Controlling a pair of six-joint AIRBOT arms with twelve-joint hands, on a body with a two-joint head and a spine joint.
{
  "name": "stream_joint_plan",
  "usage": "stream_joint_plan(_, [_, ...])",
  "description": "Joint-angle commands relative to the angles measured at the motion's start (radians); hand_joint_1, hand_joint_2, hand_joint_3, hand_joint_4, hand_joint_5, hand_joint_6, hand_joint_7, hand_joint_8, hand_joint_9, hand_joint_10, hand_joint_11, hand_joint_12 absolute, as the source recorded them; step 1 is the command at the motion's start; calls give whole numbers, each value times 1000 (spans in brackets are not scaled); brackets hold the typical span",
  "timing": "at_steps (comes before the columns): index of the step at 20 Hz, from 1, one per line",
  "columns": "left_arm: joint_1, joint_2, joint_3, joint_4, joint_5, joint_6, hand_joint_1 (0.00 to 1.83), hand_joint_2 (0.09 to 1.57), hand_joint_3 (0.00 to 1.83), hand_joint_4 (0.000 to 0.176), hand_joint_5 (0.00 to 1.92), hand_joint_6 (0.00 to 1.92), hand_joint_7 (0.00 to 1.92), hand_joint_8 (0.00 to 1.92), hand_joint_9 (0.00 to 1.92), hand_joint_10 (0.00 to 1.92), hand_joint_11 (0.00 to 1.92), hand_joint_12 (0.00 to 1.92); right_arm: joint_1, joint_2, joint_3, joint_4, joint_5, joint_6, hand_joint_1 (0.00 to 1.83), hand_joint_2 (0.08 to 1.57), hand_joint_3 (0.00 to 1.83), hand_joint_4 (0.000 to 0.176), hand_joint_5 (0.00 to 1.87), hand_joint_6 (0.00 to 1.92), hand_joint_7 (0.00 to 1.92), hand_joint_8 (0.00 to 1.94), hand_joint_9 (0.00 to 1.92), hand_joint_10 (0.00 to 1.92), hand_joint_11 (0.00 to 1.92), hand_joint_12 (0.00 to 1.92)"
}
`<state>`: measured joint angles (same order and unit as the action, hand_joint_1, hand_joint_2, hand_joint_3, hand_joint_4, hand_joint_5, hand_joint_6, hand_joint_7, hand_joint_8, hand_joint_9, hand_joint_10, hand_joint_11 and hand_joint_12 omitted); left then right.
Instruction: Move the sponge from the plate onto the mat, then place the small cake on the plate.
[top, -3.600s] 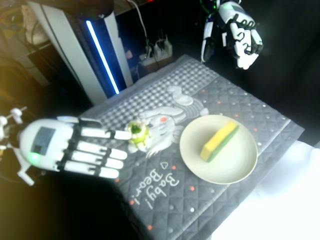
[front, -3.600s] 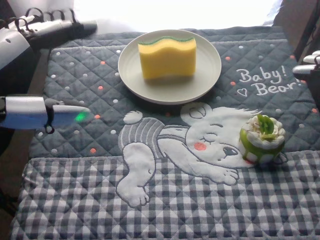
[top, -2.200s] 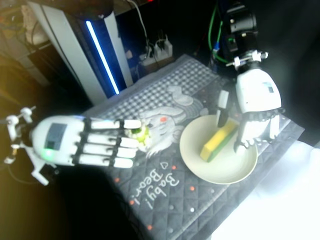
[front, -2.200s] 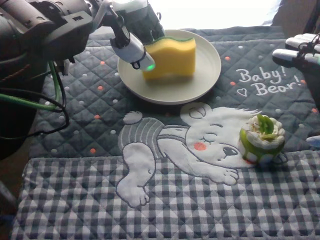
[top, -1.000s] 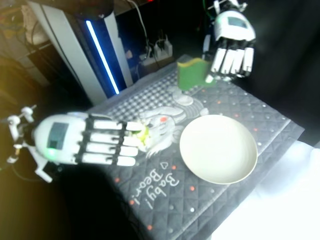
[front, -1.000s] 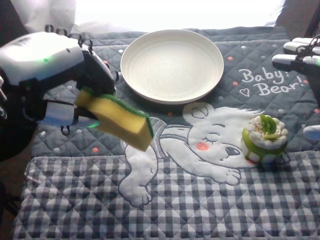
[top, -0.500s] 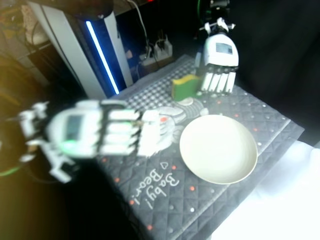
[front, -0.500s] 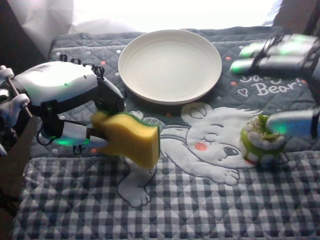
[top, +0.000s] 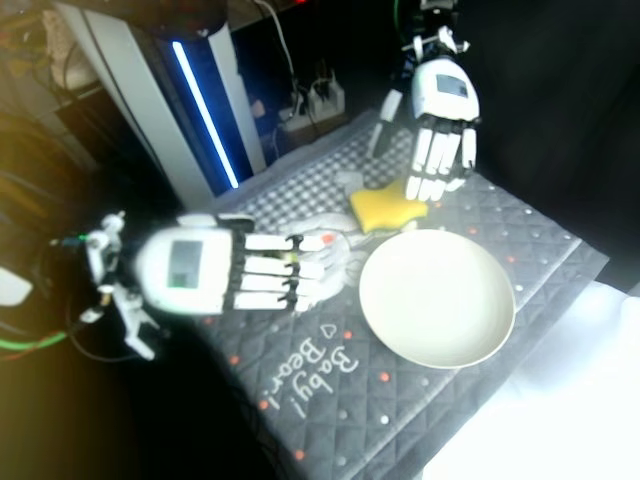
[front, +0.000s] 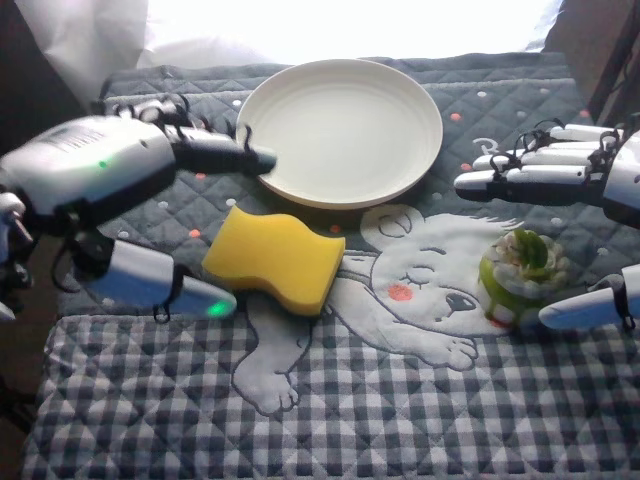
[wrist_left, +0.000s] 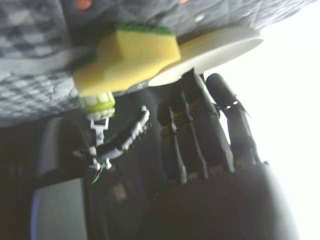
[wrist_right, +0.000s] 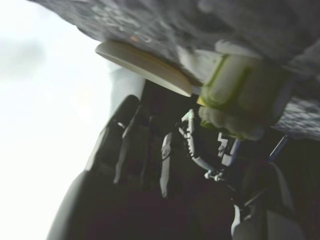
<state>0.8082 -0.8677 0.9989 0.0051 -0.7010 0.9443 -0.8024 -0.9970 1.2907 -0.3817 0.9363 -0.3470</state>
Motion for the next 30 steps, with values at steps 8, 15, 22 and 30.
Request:
stream_joint_plan(8, [59,49,-56,-69,-342,-3,770,871,0,63,358,0,385,2,443,23,12,1191,1,-14,10,-26,11,10,1066,819,1,143,272,16,355,20,560,55,239,1272])
stream_joint_plan(15, [98,33,-60,-102,-348,-4,865,884,1,0,387,0,413,0,462,6,1,1313,11,-47,46,2,-12,10,1368,1101,2,0,1001,621,1012,982,965,1259,806,1408])
stream_joint_plan(22, [134,26,-67,-129,-366,-8,845,887,0,6,400,3,462,10,513,34,12,1329,209,-62,116,11,7,-11,1374,1064,0,0,975,817,1160,631,1093,1077,977,1169])
stream_joint_plan(30, [188,2,-81,-187,-482,-24,862,900,4,58,377,1,362,1,381,2,0,1111,547,-303,273,-116,-275,-112,1406,1013,2,0,1066,735,1390,55,1223,818,1120,859])
